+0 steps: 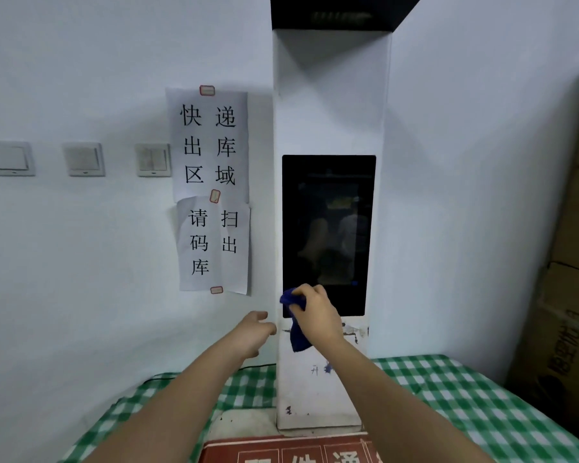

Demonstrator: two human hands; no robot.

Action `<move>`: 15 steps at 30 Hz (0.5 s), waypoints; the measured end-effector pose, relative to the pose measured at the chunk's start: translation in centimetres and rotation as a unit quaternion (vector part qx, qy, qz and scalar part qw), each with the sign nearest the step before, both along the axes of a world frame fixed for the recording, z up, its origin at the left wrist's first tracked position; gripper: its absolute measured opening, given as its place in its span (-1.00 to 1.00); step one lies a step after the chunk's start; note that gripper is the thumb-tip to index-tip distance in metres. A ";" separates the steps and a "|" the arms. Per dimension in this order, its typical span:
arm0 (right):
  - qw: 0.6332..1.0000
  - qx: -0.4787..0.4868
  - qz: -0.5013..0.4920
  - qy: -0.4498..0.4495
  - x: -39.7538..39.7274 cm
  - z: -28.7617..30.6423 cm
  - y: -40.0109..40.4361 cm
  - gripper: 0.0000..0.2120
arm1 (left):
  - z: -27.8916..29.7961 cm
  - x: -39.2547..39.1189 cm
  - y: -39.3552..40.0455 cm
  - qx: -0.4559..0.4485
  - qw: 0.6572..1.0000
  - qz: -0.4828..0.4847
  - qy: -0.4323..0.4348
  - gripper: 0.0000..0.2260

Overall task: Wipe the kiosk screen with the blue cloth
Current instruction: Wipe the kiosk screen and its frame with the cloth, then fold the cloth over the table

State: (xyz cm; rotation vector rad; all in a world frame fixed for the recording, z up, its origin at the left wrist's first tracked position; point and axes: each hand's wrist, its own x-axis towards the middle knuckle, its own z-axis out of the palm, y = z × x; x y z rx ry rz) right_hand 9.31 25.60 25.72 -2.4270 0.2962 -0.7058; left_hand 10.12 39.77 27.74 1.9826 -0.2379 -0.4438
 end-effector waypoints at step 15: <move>0.942 0.333 0.001 0.035 -9.7 -1.2 -1.7 -0.84 | -1.6 -8.7 -4.2 -0.141 0.985 -0.073 0.071 -0.78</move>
